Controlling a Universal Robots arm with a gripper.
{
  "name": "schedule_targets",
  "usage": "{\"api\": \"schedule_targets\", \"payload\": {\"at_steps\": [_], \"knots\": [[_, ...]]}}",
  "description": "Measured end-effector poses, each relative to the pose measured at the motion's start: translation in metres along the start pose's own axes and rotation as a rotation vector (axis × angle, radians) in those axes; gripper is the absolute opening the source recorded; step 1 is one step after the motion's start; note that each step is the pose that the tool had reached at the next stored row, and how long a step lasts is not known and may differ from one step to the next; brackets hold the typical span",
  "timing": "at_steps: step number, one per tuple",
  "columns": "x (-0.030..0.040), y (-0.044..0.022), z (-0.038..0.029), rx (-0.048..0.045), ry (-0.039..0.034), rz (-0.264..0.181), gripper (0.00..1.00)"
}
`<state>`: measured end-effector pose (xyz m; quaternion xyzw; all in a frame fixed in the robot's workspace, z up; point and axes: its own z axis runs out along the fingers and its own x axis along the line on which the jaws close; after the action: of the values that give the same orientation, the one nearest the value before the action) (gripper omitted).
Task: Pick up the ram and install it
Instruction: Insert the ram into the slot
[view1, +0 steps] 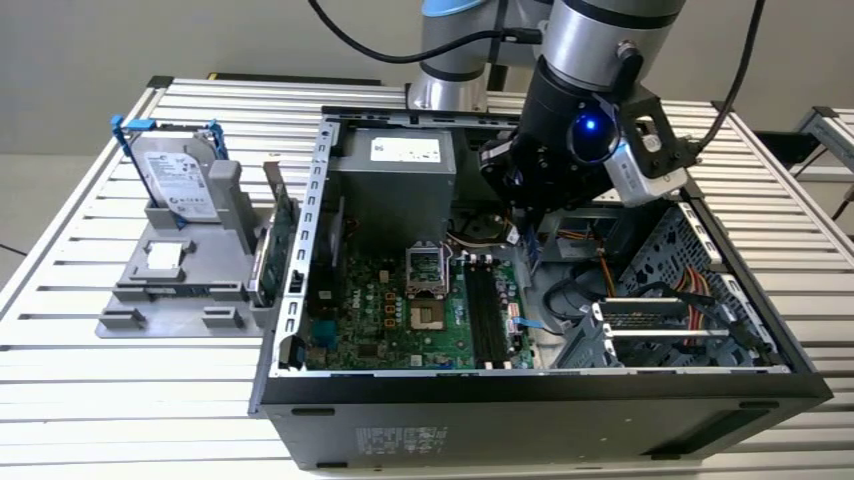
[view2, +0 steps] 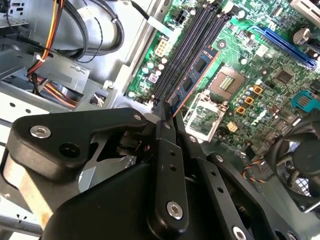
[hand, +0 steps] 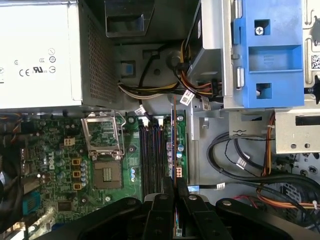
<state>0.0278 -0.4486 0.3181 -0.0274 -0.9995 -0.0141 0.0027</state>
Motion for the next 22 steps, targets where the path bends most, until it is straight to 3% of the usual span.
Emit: {"api": "schedule_targets", "payload": {"at_steps": [22], "knots": [[0.0005, -0.0009, 0.0136, 0.0009, 0.0, 0.0, 0.0]]}}
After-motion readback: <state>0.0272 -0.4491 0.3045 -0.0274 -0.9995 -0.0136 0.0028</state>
